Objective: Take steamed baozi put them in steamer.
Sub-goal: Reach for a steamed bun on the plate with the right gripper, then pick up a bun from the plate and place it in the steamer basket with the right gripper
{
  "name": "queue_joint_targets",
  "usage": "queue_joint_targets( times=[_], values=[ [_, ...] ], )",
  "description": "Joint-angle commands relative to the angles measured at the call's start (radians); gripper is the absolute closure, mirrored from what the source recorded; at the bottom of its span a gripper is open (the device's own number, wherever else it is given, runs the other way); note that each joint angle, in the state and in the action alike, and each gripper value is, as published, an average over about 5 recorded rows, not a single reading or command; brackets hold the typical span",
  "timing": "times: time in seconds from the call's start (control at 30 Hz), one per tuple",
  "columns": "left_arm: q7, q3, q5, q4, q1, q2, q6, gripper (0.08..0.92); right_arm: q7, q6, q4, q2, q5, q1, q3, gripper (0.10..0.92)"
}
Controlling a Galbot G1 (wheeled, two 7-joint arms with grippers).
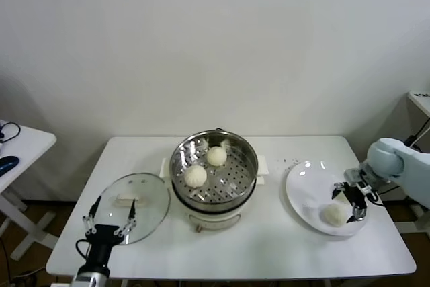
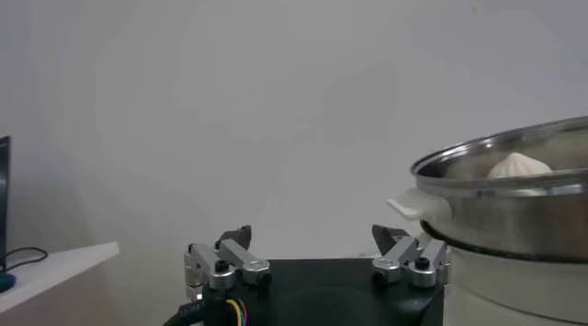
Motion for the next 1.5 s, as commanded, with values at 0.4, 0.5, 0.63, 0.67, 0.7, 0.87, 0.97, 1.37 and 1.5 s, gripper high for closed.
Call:
queue_joint_targets(
  times=[0.4, 0.5, 0.63, 0.67, 0.7, 0.87, 0.97, 1.37, 1.5],
  values=[
    [0.001, 0.0, 0.003, 0.013, -0.008, 0.001, 0.002, 0.177, 0.013, 0.012, -0.039, 0.03, -0.062, -0.094, 0.073, 0.203],
    [0.001, 0.0, 0.003, 0.013, -0.007, 0.001, 0.002, 0.177, 0.013, 0.014, -0.043, 0.034, -0.067, -0.096, 0.077, 0.203],
    [0.001, 0.0, 0.003, 0.013, -0.006, 0.0, 0.002, 0.177, 0.012, 0.018, -0.051, 0.039, -0.08, -0.1, 0.083, 0.203],
    [0.001, 0.0, 0.003, 0.013, -0.006, 0.0, 0.002, 0.177, 0.012, 0.019, -0.053, 0.04, -0.082, -0.101, 0.085, 0.203],
    [0.001, 0.0, 0.003, 0.014, -0.006, 0.0, 0.001, 0.177, 0.011, 0.02, -0.054, 0.04, -0.084, -0.103, 0.088, 0.203],
    [0.0, -0.001, 0.003, 0.013, -0.004, -0.001, 0.0, 0.177, 0.007, 0.02, -0.056, 0.041, -0.082, -0.107, 0.095, 0.206],
    [0.0, -0.001, 0.003, 0.013, -0.003, -0.001, 0.0, 0.177, 0.006, 0.02, -0.056, 0.044, -0.081, -0.108, 0.097, 0.236],
    [0.0, -0.002, 0.004, 0.012, 0.0, -0.003, -0.001, 0.177, 0.003, 0.024, -0.053, 0.046, -0.067, -0.098, 0.105, 0.345],
    [-0.001, -0.001, 0.004, 0.013, 0.0, -0.003, -0.001, 0.177, -0.003, 0.036, -0.037, 0.045, -0.034, -0.035, 0.081, 0.346]
  ],
)
